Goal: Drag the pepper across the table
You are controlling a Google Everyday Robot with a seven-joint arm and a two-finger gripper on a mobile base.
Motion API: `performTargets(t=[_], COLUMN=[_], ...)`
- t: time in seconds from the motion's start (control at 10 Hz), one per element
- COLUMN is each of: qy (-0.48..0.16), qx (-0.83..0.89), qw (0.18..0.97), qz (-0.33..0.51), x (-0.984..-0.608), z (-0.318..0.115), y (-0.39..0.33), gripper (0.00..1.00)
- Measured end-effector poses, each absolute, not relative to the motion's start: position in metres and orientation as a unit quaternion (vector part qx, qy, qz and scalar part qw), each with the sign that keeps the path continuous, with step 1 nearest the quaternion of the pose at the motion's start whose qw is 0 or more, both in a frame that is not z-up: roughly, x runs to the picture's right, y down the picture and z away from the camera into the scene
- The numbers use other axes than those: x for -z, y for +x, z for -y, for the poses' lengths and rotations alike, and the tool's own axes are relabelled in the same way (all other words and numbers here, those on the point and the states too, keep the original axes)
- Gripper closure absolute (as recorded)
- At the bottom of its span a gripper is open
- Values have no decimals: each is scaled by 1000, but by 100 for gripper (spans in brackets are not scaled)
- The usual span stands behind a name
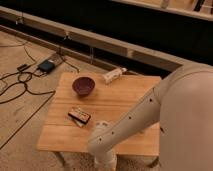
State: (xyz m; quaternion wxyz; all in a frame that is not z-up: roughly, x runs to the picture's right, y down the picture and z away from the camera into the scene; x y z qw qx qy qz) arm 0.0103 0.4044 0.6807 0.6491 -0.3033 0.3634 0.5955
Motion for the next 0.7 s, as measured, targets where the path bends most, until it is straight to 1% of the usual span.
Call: performTargets(t=[0.3, 0.7], qy=[-305, -304], qx=[-606, -606], qw=[644, 645], qz=[-353, -353], x=[-688, -688], z=[-399, -399], y=[7, 7], gripper=[100, 100])
